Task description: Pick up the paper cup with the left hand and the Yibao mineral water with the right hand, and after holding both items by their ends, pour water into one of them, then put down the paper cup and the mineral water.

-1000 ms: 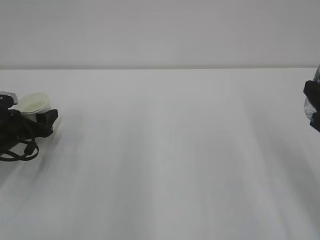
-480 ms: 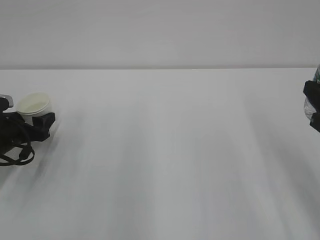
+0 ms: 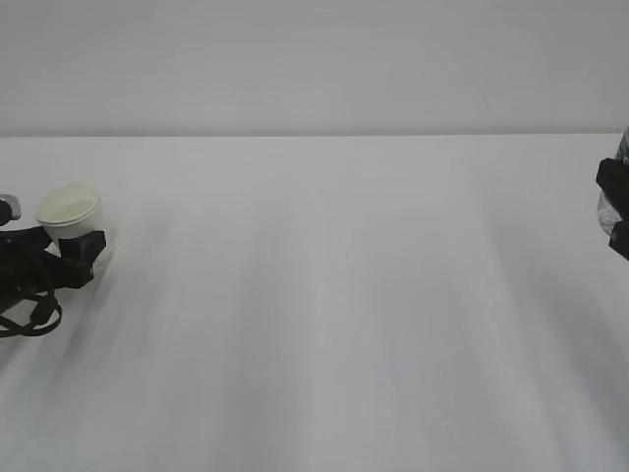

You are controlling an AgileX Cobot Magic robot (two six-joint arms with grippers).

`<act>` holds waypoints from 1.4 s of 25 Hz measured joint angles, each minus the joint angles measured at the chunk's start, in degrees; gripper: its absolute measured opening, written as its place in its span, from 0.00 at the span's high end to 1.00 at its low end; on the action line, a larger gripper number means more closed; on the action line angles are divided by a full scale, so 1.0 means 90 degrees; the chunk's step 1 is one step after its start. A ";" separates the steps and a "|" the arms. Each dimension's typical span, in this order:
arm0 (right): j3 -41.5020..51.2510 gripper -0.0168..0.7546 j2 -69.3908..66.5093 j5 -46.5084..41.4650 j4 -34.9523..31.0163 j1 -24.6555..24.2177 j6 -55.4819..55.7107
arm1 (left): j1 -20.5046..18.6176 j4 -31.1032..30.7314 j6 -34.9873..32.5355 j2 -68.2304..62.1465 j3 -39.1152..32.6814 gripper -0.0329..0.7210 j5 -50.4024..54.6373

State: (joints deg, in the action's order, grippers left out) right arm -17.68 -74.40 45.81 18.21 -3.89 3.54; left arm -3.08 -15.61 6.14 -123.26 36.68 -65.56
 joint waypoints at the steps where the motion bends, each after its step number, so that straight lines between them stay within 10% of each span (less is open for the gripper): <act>1: 0.0000 0.47 0.0000 0.0000 0.0004 0.0000 0.0000 | 0.0000 0.0000 0.0000 0.0016 -0.0043 0.21 0.0000; 35: 0.0003 0.47 0.0000 0.0000 0.0048 0.0000 0.0092 | 0.0000 0.0151 -0.0066 0.1348 -0.1125 0.24 -0.0009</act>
State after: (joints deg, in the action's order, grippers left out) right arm -17.66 -74.40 45.81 18.65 -3.89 4.37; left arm -3.08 -14.26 5.55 -111.13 26.55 -65.64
